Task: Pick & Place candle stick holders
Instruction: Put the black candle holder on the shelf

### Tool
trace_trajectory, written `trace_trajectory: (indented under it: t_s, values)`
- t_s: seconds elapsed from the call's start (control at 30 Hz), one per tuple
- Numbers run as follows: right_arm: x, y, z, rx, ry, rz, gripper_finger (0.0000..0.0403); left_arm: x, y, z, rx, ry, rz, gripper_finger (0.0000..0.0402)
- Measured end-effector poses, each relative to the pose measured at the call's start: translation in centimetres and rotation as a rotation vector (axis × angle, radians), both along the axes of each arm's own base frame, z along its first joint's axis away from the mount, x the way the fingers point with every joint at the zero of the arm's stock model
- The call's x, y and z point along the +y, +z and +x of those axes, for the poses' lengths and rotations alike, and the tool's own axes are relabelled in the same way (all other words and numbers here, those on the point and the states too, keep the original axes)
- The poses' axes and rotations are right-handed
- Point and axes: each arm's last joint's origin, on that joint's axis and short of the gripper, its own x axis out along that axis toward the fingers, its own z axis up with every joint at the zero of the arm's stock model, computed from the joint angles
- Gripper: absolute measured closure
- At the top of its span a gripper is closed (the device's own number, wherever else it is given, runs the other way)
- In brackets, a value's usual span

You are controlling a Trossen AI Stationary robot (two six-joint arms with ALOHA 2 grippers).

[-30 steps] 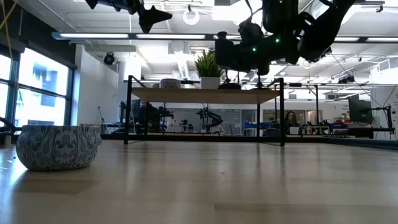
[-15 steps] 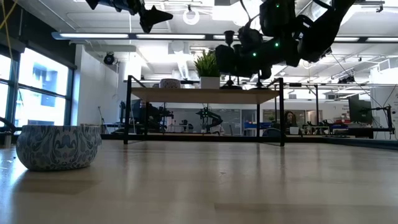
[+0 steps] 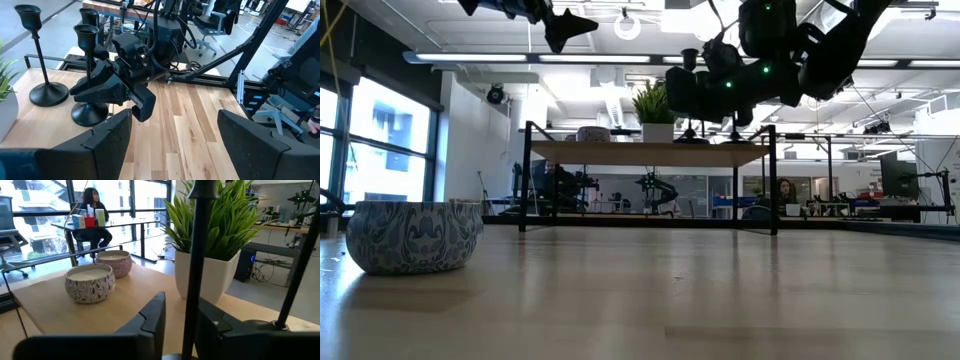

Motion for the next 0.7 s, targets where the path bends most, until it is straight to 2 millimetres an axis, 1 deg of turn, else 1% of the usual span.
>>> trace_trajectory:
  t_s: [0.43,0.57,0.7]
  values:
    - [0.0,0.4,0.0,-0.036,0.007,-0.009,0.0217,0.0,0.0,0.0,-0.001,-0.002,0.000,0.0113]
    - [0.1,0.6,-0.1,-0.043,0.008,-0.019,0.0195,0.0,0.0,0.0,0.000,-0.002,-0.001,0.0113]
    - [0.3,1.2,-0.3,-0.036,0.013,-0.033,0.0185,0.0,0.0,0.0,0.000,-0.001,-0.004,0.0113]
